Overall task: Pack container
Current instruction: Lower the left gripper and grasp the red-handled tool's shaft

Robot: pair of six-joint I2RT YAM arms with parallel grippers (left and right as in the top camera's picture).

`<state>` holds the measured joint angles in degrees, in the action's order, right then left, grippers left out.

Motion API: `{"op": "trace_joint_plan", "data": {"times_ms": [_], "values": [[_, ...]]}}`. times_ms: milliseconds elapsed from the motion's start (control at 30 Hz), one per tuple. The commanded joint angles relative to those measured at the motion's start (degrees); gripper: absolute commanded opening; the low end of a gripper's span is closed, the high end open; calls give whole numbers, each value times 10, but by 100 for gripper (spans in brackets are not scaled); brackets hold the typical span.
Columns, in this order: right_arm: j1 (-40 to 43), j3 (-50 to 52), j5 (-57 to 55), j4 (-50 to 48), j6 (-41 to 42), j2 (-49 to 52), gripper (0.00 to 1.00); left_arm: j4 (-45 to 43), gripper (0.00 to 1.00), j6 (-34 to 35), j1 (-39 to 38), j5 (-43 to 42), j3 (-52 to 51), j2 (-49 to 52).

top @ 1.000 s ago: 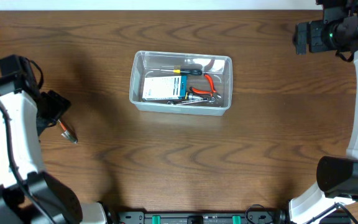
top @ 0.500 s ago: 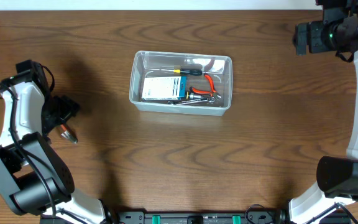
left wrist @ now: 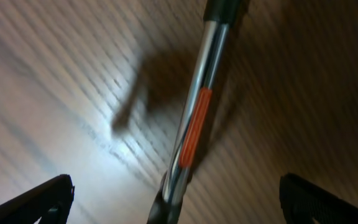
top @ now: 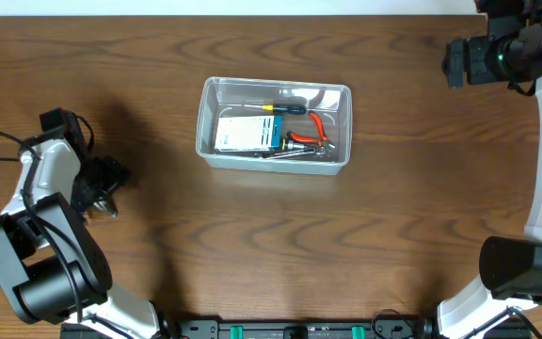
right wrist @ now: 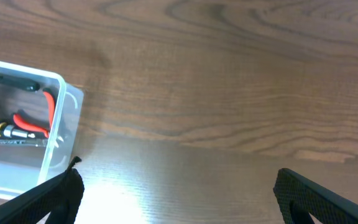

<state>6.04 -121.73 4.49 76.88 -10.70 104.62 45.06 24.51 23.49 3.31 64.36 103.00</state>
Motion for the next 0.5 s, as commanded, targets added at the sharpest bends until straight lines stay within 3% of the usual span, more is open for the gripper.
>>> {"op": "trace_joint_plan", "data": {"times_ms": [0,467], "values": [[4,0,4,5,8,-4,99,-15,98,-10,3,0,-17,7],[4,0,4,14,8,-4,99,-53,98,-16,26,-4,-24,15]]}}
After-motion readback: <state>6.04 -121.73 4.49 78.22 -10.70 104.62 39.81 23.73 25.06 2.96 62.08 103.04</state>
